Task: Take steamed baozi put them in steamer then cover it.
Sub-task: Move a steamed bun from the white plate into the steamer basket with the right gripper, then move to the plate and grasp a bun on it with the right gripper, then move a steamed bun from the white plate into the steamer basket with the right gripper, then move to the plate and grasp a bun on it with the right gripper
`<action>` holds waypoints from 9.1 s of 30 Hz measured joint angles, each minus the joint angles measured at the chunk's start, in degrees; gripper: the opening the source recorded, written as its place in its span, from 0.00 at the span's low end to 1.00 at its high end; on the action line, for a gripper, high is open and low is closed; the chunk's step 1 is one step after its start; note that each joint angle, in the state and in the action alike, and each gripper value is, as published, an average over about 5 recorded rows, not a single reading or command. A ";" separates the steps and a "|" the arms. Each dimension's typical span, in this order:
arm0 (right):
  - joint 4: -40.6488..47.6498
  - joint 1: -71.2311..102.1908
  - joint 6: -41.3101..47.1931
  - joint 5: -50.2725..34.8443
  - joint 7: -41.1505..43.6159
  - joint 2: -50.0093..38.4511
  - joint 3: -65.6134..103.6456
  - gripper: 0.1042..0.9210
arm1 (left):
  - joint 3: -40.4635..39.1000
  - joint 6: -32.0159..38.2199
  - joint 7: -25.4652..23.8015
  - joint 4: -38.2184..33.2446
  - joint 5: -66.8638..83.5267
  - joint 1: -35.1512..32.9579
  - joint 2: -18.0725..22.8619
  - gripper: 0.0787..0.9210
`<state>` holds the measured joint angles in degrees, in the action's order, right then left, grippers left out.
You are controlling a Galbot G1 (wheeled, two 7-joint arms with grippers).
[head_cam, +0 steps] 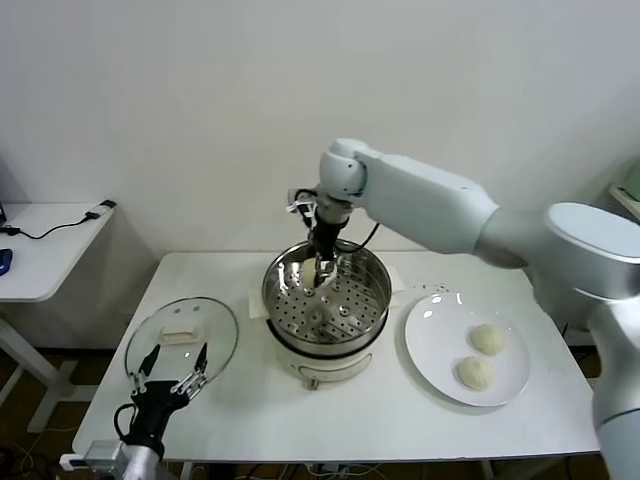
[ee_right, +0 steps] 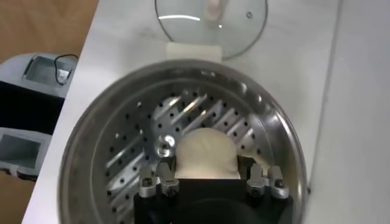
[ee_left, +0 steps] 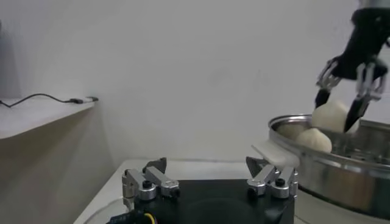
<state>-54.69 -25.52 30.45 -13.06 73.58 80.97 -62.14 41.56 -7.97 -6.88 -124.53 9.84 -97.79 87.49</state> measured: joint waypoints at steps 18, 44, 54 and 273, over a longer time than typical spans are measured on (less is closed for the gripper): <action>3.64 4.66 0.84 2.16 -1.04 5.16 -0.17 0.74 | -0.16 -0.20 -0.09 0.95 0.91 1.21 -0.13 0.88; -12.05 -5.65 -2.06 2.21 3.32 -21.40 2.41 0.88 | -0.44 -1.44 -0.84 0.13 1.49 0.37 -0.15 0.88; -18.12 1.55 -6.36 7.79 5.70 -35.92 8.28 0.88 | -0.19 -2.44 -1.55 -0.54 2.05 -0.87 -0.27 0.88; -7.14 40.76 -22.63 36.21 2.28 -38.48 46.78 0.88 | -1.42 -3.44 -2.15 1.03 1.80 -2.16 0.66 0.88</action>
<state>-61.83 15.24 7.82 23.15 75.86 42.50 -15.37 40.14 -11.41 -9.04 -123.51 11.63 -99.95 88.15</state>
